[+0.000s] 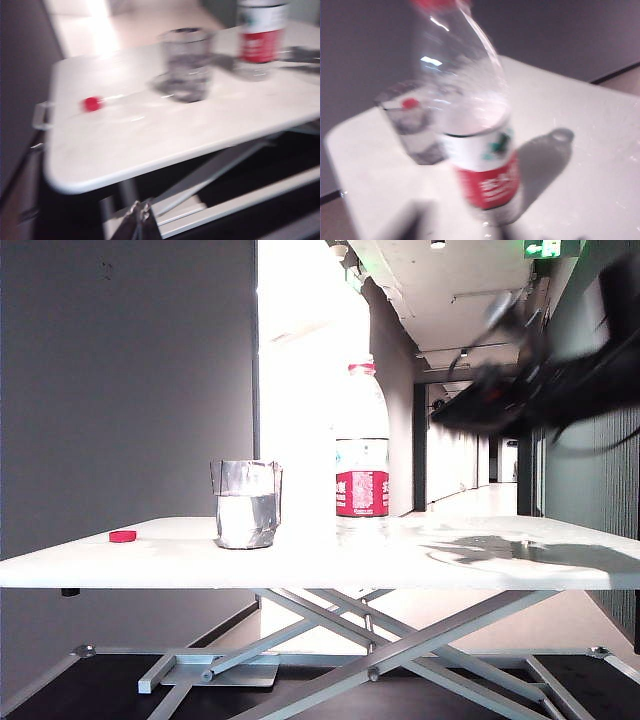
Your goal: Pick up the mineral water bottle on the table and pour water into the mug until it's half full.
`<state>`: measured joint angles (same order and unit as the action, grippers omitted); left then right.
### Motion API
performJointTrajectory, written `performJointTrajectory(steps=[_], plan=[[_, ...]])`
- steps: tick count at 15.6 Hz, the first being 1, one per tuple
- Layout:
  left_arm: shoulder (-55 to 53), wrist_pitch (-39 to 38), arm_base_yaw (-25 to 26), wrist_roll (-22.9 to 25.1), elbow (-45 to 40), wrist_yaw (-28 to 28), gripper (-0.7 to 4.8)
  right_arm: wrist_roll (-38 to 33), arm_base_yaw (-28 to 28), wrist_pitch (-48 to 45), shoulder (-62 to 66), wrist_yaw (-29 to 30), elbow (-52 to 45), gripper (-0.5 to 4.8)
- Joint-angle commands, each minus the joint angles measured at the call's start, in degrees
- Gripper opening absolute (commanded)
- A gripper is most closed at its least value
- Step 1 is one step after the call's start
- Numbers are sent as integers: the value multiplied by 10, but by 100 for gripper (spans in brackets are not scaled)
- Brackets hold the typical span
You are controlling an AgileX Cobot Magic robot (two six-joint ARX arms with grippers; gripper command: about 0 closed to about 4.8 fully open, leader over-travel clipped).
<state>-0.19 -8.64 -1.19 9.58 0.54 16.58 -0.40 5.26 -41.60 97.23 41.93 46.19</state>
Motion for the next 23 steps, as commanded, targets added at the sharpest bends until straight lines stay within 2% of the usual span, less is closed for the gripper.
performJointTrajectory(steps=[1, 2, 3, 9, 10, 16, 18, 20, 21, 23], plan=[[0, 2, 0, -20, 0, -78, -5, -19, 6, -2, -130, -5, -93, -9], [0, 2, 0, -19, 0, -105, -5, -33, 6, -1, -172, -19, -122, -9], [0, 6, 0, -30, 0, -143, -5, -42, 6, 4, -269, -74, -188, -9], [0, 52, 0, -73, 0, -141, -5, -40, 5, 199, -633, -193, -355, -9], [0, 55, 0, -83, 0, -138, -5, -40, 5, 237, -680, -196, -363, -9], [0, 59, 0, -105, 0, -137, -5, -36, 5, 484, -977, -323, -382, -9], [0, 75, 0, -105, 0, -124, -5, -20, 5, 505, -967, -340, -384, -9], [0, 87, 1, -104, 0, -125, -5, -10, 5, 502, -972, -395, -395, -9], [0, 98, 0, -100, 0, -129, -5, -3, 5, 477, -972, -421, -411, -9], [0, 130, 0, -100, 0, -129, -5, -9, 5, 394, -972, -420, -451, -9]])
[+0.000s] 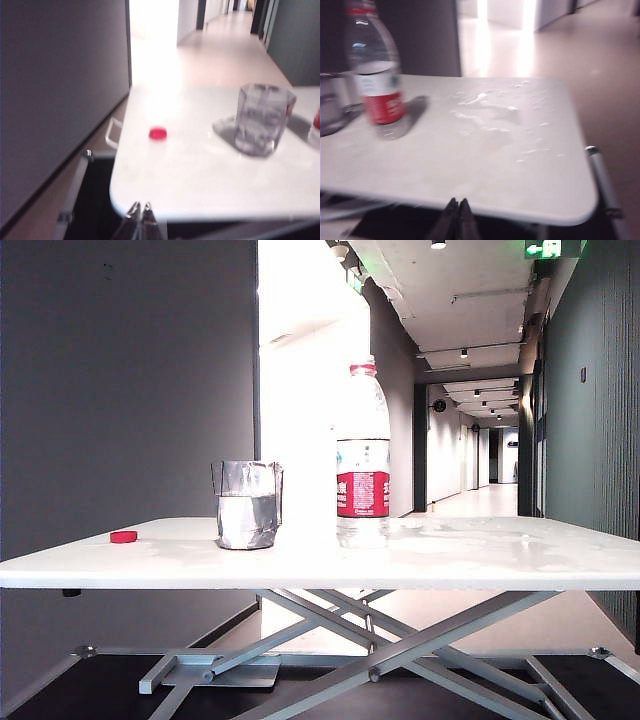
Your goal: Pick up the mineral water bottle on the table and pour water into the mug until it's half full.
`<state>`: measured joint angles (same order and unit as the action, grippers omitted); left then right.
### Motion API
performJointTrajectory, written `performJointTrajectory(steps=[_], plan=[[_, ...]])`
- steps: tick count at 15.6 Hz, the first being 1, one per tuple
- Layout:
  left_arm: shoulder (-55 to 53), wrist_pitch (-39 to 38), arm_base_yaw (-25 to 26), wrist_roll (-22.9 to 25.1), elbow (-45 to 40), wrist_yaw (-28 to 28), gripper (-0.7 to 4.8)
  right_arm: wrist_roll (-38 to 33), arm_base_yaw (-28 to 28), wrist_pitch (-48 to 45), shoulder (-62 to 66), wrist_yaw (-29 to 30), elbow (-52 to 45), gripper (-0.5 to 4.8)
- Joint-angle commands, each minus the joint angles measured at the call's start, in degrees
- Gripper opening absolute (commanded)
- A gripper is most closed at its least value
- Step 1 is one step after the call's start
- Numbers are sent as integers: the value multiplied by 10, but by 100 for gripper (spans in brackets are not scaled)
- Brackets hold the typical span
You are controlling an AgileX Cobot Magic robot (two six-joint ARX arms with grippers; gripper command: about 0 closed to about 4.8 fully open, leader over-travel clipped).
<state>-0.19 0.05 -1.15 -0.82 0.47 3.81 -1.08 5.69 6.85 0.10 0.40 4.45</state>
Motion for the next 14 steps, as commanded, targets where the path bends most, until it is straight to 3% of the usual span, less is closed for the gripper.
performJointTrajectory(steps=[1, 4, 7, 14], plan=[[0, 65, 0, 4, 1, -2, -5, -2, -1, -101, -1, -18, -42, -9], [0, 96, 0, 19, 1, -7, -5, 31, -4, -99, -1, -50, -41, -9], [0, 100, 0, 19, 1, -48, -5, 30, -27, -105, -1, -40, -41, -9], [0, 85, -1, 19, 1, -51, -5, 28, -31, -113, -1, -33, -41, -8]])
